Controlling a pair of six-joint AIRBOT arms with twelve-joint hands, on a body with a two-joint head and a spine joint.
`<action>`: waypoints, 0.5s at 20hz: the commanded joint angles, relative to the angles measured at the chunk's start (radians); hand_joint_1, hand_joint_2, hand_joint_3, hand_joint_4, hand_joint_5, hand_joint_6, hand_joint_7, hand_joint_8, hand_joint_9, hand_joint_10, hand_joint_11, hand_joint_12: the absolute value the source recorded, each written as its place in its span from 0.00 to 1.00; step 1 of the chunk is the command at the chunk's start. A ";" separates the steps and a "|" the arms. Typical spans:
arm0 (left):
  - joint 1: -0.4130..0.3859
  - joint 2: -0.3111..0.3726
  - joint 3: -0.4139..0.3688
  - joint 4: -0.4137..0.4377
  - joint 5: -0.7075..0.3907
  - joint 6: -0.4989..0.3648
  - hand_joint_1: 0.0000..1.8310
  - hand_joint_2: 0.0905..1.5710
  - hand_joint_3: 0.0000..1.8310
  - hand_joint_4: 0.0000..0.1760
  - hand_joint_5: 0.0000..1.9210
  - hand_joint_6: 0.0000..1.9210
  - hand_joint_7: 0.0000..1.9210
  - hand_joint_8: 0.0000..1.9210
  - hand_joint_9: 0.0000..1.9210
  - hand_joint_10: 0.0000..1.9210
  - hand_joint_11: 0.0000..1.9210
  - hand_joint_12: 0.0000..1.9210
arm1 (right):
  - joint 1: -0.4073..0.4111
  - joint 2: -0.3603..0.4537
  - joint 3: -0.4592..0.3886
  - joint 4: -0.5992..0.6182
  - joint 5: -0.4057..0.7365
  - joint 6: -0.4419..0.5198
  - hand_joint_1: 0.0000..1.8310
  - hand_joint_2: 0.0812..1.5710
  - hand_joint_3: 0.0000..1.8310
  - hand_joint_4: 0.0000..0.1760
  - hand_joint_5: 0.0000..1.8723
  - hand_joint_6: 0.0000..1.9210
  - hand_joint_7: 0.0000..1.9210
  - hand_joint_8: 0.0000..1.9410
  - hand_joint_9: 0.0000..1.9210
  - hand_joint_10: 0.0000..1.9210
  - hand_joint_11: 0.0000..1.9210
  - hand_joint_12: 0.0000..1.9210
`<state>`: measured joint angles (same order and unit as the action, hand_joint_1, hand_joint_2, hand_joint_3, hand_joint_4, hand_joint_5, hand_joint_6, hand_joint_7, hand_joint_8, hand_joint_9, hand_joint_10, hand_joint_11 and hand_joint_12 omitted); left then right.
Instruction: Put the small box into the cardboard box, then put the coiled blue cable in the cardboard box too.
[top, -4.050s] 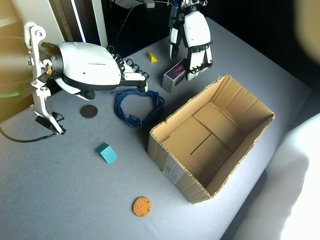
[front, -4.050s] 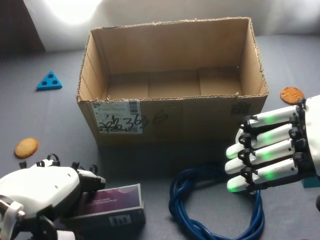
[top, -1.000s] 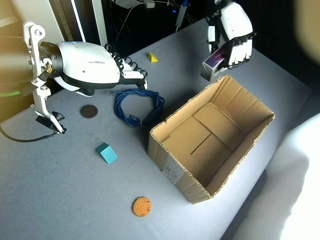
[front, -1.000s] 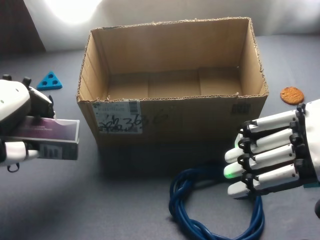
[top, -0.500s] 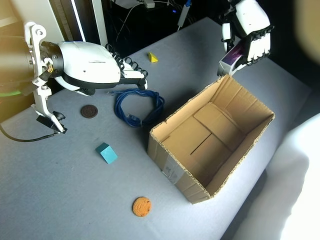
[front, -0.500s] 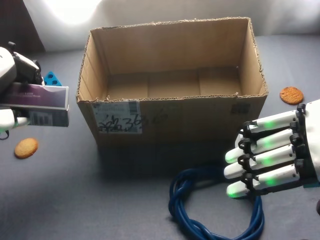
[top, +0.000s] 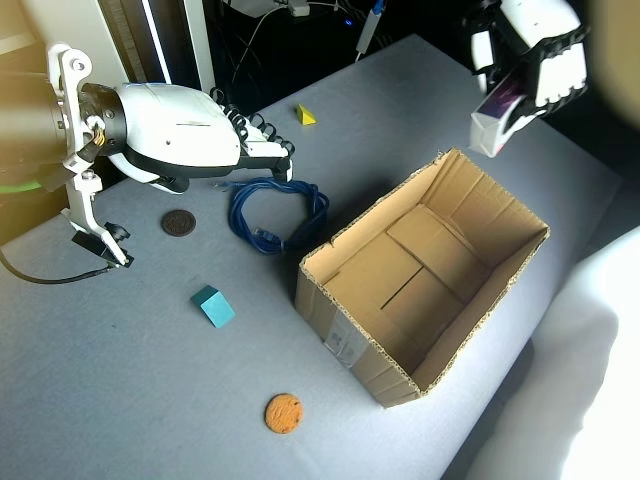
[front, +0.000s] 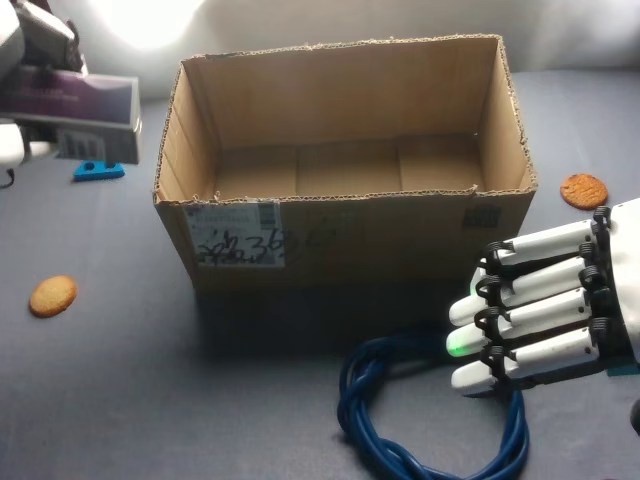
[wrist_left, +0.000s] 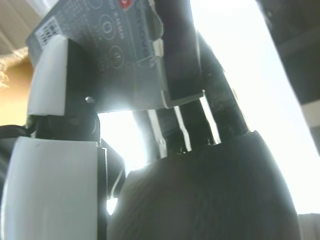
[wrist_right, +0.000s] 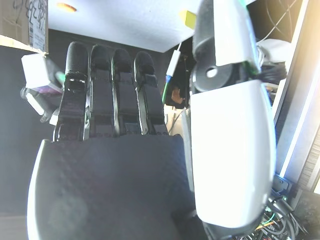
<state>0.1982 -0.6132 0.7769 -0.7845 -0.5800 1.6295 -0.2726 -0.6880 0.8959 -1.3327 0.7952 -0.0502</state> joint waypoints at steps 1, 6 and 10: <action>-0.027 0.007 0.009 0.031 -0.077 0.013 0.74 0.73 0.00 0.00 0.47 0.47 0.44 0.68 0.37 0.78 0.26 0.81 | 0.004 0.009 -0.005 0.059 0.060 0.000 0.61 0.58 0.00 0.00 0.17 0.00 0.14 0.00 0.13 0.00 0.00 0.46; -0.109 -0.029 0.013 0.020 0.007 0.050 0.74 0.75 0.00 0.00 0.46 0.48 0.42 0.72 0.35 0.81 0.23 0.84 | 0.004 0.009 -0.006 0.059 0.060 0.000 0.62 0.57 0.00 0.00 0.17 0.00 0.15 0.00 0.15 0.00 0.00 0.47; -0.143 -0.090 0.022 0.027 0.064 0.052 0.74 0.74 0.00 0.00 0.46 0.48 0.43 0.71 0.36 0.80 0.24 0.84 | 0.004 0.009 -0.006 0.059 0.060 -0.001 0.63 0.58 0.00 0.00 0.16 0.00 0.14 0.00 0.13 0.00 0.00 0.43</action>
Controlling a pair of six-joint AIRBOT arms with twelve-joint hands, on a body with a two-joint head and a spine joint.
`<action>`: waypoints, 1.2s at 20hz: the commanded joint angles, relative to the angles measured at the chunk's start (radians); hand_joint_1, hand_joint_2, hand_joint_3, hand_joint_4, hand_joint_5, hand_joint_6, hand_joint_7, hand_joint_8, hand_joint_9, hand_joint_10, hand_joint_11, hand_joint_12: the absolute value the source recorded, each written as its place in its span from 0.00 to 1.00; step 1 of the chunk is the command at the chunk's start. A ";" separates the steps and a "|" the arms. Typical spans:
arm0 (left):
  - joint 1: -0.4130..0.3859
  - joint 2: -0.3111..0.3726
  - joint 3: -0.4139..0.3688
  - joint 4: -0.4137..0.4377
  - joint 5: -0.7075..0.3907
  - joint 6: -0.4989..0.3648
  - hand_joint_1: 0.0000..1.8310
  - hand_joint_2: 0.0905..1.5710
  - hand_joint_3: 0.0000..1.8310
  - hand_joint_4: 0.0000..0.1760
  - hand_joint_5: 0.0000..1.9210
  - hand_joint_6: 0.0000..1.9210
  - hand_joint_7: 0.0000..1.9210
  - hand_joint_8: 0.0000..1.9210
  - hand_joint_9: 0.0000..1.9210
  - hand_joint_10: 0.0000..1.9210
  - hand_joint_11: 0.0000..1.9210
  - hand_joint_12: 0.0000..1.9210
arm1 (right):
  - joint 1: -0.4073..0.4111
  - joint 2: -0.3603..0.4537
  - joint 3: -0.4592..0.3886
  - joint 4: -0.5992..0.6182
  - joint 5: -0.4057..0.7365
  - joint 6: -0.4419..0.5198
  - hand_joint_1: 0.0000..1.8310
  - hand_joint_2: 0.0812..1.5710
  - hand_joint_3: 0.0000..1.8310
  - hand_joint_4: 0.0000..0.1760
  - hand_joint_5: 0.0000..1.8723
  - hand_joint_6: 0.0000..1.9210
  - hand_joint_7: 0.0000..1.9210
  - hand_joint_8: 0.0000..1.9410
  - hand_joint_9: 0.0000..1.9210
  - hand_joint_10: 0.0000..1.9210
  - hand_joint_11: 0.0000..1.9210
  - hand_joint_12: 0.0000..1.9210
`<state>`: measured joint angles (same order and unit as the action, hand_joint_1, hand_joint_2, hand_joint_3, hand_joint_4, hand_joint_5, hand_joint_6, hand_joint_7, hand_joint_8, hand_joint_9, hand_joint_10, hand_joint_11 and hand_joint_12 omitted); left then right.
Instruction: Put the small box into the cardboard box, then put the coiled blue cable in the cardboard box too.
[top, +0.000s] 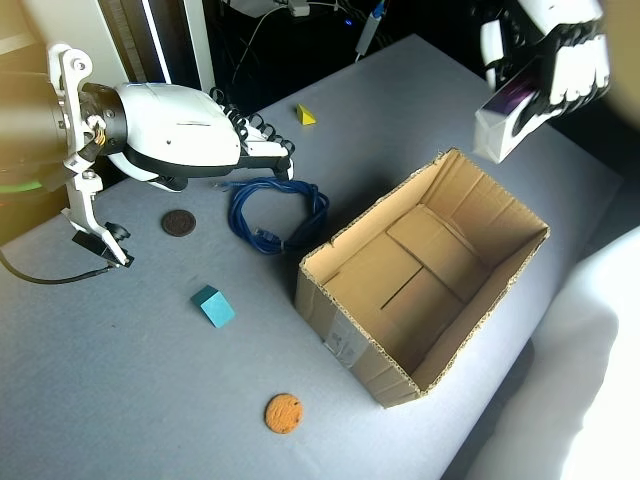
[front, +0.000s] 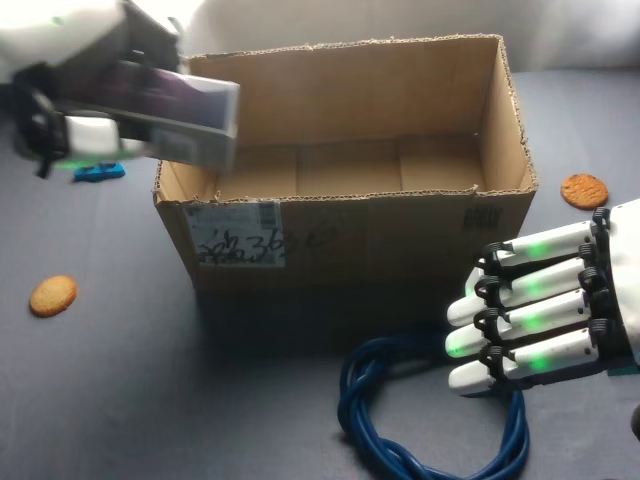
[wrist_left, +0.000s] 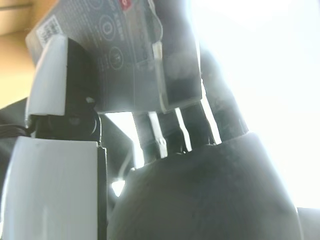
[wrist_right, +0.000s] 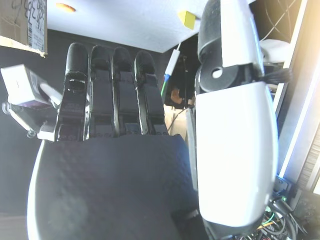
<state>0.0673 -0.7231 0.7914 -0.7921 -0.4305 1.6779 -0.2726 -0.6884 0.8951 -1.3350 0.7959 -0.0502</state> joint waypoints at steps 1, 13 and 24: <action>-0.020 0.002 0.009 0.037 -0.077 0.003 0.74 0.74 0.00 0.00 0.45 0.49 0.43 0.71 0.36 0.80 0.24 0.84 | 0.004 0.009 -0.005 0.061 0.059 -0.001 0.63 0.58 0.00 0.00 0.16 0.00 0.14 0.00 0.13 0.00 0.00 0.43; 0.014 -0.125 0.048 0.128 -0.127 -0.142 0.74 0.74 0.00 0.00 0.47 0.46 0.44 0.68 0.37 0.79 0.26 0.82 | 0.004 0.009 -0.005 0.061 0.059 -0.009 0.62 0.59 0.00 0.00 0.17 0.00 0.15 0.00 0.14 0.00 0.00 0.45; 0.035 -0.156 0.058 0.150 -0.151 -0.182 0.74 0.74 0.00 0.00 0.48 0.46 0.44 0.68 0.37 0.79 0.25 0.83 | 0.004 0.006 -0.005 0.062 0.041 -0.037 0.64 0.57 0.00 0.00 0.18 0.00 0.16 0.00 0.15 0.00 0.00 0.46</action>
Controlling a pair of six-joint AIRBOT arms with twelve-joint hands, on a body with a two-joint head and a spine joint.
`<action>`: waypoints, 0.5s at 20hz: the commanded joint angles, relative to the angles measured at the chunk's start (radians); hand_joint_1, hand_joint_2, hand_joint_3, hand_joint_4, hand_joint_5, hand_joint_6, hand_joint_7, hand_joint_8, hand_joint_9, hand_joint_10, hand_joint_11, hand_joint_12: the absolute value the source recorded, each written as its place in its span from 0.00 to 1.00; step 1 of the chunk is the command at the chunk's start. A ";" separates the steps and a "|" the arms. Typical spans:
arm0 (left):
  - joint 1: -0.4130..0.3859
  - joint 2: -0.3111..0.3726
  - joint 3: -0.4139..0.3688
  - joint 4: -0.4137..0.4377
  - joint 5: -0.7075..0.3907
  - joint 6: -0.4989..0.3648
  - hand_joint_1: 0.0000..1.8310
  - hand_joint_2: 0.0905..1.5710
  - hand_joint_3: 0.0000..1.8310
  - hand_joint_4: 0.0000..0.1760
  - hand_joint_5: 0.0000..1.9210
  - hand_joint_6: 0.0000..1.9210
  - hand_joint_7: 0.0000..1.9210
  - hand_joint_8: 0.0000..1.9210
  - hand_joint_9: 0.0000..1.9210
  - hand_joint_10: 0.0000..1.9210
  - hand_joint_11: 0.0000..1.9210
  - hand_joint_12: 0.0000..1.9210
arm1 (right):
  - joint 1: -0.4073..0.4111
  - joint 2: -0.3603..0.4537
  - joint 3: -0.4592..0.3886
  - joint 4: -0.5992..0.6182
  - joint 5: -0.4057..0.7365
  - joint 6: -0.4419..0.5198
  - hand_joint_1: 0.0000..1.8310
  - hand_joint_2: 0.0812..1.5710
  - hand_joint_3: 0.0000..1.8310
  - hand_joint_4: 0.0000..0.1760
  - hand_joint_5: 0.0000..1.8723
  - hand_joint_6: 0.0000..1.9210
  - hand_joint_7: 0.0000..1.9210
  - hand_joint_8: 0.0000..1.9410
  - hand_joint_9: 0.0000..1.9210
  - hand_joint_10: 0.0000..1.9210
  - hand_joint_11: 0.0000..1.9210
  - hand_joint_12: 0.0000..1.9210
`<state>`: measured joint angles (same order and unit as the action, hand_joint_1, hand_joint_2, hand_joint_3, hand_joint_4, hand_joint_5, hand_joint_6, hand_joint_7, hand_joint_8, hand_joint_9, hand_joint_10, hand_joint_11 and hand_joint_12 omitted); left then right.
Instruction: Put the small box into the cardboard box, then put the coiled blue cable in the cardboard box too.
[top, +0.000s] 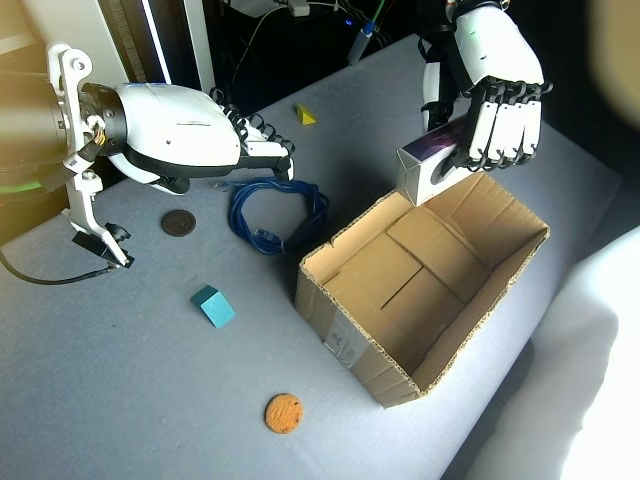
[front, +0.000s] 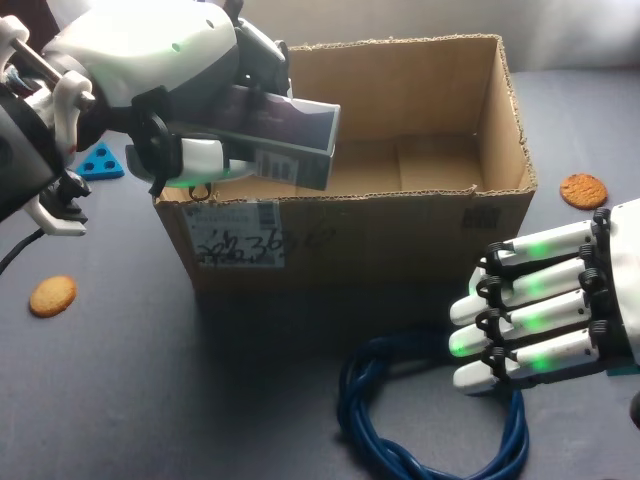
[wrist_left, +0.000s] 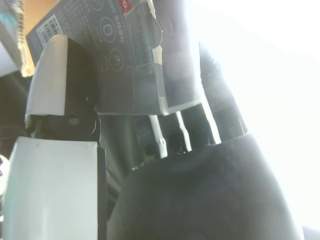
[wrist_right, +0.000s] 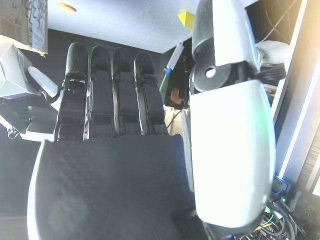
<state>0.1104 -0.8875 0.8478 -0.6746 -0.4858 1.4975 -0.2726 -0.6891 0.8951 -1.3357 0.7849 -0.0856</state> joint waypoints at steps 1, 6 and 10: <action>-0.008 0.009 0.002 0.032 -0.097 -0.003 0.74 0.74 0.00 0.00 0.48 0.46 0.44 0.68 0.37 0.79 0.25 0.83 | 0.004 0.005 -0.005 0.063 0.045 -0.011 0.64 0.57 0.00 0.00 0.18 0.00 0.16 0.00 0.15 0.00 0.00 0.46; -0.007 0.007 0.002 0.032 -0.101 -0.006 0.65 0.76 0.00 0.00 0.35 0.69 0.46 0.66 0.33 0.51 0.18 0.74 | 0.004 -0.002 -0.004 0.065 0.022 -0.022 0.65 0.57 0.00 0.00 0.18 0.00 0.15 0.00 0.14 0.00 0.00 0.46; -0.006 0.002 0.002 0.032 -0.103 -0.009 0.53 0.72 0.00 0.00 0.27 0.00 0.31 0.00 0.28 0.09 0.02 0.59 | 0.003 -0.002 -0.004 0.069 0.018 -0.025 0.64 0.57 0.00 0.00 0.16 0.00 0.14 0.00 0.13 0.00 0.00 0.45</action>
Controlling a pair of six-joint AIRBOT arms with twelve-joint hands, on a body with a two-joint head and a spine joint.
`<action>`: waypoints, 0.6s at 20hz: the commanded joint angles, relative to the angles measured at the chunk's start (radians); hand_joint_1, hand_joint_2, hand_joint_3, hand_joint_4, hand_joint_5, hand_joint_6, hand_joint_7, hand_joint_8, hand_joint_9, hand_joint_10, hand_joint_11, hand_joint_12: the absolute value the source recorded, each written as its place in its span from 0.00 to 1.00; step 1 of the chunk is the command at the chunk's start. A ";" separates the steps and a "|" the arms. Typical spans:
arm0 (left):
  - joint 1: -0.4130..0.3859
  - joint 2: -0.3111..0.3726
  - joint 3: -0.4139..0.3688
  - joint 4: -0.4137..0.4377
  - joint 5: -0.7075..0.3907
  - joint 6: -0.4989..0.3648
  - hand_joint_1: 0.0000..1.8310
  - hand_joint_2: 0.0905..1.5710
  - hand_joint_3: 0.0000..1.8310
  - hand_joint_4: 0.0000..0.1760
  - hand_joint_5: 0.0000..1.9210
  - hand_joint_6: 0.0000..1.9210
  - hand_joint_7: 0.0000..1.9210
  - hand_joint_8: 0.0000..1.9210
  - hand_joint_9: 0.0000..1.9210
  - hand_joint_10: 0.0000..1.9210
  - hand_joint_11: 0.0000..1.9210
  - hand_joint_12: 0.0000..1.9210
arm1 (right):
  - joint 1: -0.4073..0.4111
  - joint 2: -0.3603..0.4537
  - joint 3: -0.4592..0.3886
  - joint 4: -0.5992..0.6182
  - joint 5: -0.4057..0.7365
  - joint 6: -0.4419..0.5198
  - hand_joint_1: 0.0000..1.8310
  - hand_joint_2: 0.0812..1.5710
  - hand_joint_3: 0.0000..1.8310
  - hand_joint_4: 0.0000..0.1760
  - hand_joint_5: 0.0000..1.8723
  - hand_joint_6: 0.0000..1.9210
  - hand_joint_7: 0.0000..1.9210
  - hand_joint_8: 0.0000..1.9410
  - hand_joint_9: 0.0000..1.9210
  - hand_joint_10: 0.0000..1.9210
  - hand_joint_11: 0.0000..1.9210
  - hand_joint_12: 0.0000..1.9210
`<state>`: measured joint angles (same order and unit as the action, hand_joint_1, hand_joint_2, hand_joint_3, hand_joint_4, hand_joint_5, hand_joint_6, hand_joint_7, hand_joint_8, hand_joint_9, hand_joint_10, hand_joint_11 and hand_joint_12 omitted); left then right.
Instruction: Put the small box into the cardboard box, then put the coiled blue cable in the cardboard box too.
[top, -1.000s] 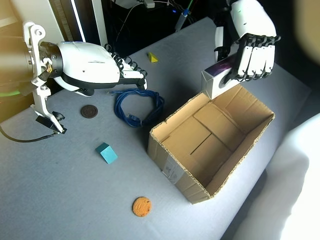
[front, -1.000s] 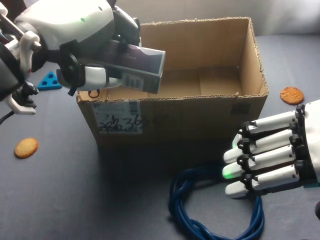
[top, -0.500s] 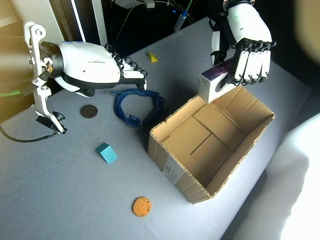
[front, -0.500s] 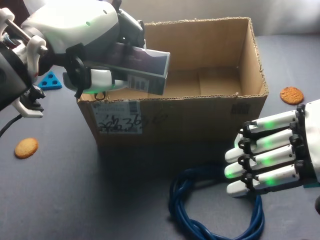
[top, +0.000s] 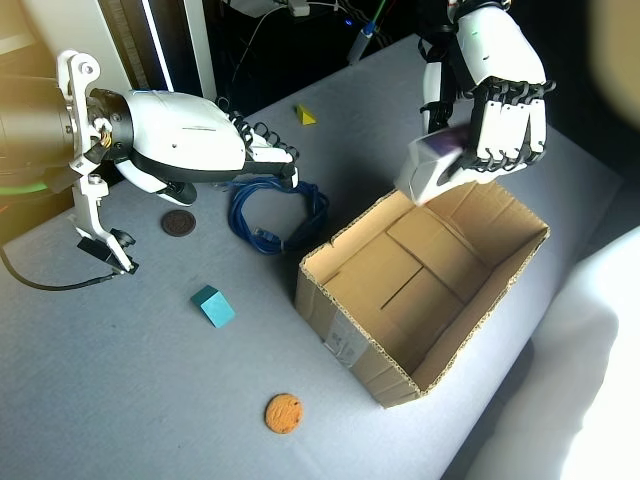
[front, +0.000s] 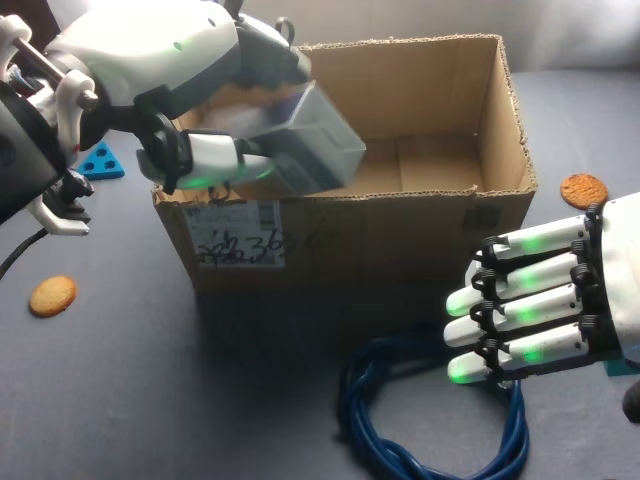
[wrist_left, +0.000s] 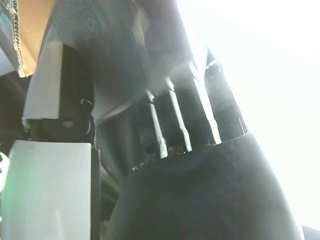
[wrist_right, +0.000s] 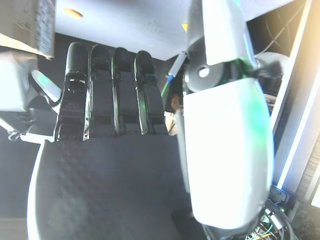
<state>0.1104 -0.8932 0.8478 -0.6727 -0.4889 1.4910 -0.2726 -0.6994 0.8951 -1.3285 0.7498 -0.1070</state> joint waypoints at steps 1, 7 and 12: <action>-0.005 0.008 0.001 0.030 -0.101 -0.003 0.53 0.71 0.00 0.00 0.25 0.00 0.29 0.00 0.27 0.05 0.00 0.58 | 0.003 0.008 -0.004 0.062 0.053 -0.004 0.64 0.57 0.00 0.00 0.17 0.00 0.14 0.00 0.13 0.00 0.00 0.45; 0.004 0.010 0.005 0.030 -0.104 -0.009 0.43 0.68 0.00 0.00 0.10 0.00 0.14 0.00 0.13 0.00 0.00 0.37 | 0.002 0.009 -0.004 0.062 0.049 -0.007 0.62 0.57 0.00 0.00 0.18 0.00 0.16 0.00 0.14 0.00 0.00 0.46; 0.020 0.061 0.010 0.039 -0.103 -0.009 0.20 0.64 0.00 0.00 0.04 0.00 0.05 0.00 0.03 0.00 0.00 0.11 | -0.033 -0.023 -0.003 0.117 0.045 -0.206 0.62 0.58 0.00 0.00 0.15 0.00 0.12 0.00 0.11 0.00 0.00 0.40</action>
<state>0.1394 -0.8433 0.8516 -0.6571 -0.4942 1.4860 -0.3149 -0.7334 0.8963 -1.2690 0.7338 -0.3161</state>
